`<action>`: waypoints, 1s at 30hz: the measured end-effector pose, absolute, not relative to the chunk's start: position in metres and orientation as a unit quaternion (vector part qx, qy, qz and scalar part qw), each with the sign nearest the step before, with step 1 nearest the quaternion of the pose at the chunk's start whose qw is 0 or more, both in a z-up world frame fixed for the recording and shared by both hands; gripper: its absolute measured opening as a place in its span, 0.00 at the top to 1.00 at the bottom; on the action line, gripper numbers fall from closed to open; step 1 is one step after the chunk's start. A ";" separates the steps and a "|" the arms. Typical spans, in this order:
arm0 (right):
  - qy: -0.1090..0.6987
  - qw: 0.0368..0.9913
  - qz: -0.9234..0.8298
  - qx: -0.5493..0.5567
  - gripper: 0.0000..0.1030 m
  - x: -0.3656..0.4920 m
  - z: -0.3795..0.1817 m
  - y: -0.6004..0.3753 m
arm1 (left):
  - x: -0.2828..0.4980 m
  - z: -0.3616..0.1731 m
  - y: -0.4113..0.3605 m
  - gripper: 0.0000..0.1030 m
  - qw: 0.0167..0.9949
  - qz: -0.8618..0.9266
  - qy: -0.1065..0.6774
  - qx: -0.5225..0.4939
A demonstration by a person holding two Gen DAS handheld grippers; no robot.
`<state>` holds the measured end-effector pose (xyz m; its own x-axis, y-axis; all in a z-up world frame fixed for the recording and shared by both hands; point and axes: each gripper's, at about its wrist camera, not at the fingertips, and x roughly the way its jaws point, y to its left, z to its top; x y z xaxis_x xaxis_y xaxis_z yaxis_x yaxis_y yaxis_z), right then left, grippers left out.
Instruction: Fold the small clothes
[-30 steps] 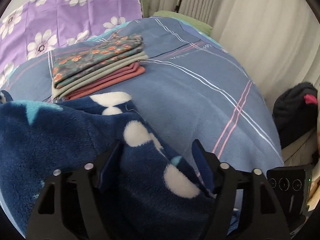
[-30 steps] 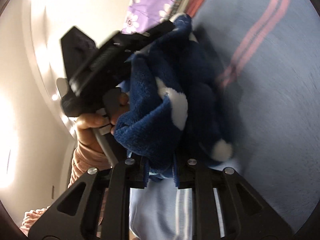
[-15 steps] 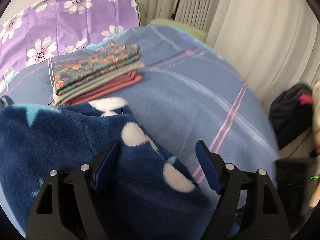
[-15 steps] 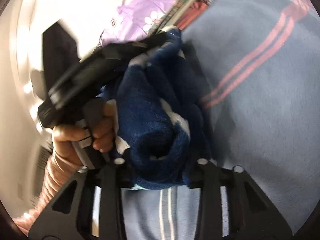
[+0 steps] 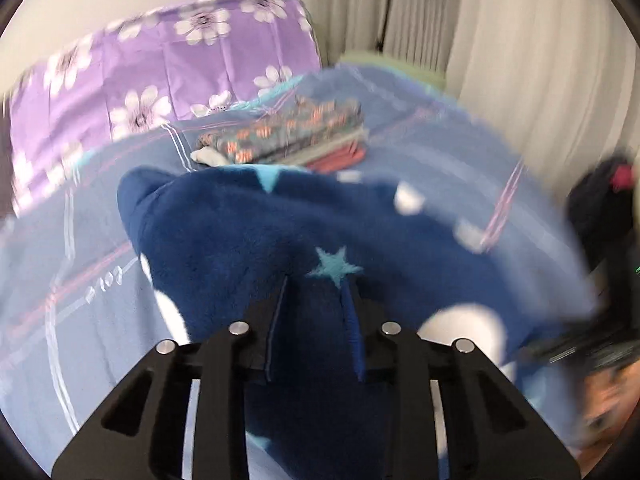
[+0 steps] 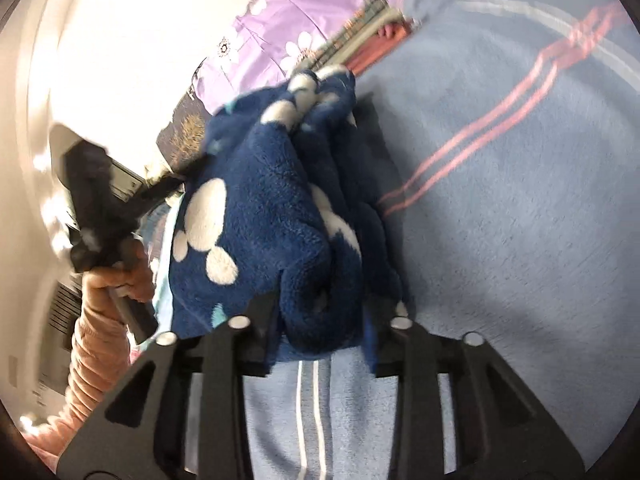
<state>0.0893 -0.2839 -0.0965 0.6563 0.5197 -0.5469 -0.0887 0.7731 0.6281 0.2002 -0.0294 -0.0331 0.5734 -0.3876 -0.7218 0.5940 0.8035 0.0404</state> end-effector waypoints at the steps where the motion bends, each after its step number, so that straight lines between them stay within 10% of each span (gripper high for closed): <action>1: 0.352 0.888 0.154 0.253 0.54 0.081 -0.080 -0.282 | 0.204 -0.040 -0.035 0.73 0.875 -0.275 0.370 0.149; 8: 0.236 0.943 0.193 0.135 0.52 0.061 -0.015 -0.247 | 0.233 -0.050 -0.062 0.73 0.852 -0.306 0.397 0.152; 23: 0.367 0.917 0.138 0.072 0.44 0.137 -0.093 -0.208 | 0.229 -0.020 -0.039 0.64 0.877 -0.318 0.340 0.120; 30: 0.367 0.915 0.145 0.083 0.44 0.119 -0.087 -0.210 | 0.300 -0.037 0.002 0.38 0.905 -0.183 0.373 0.089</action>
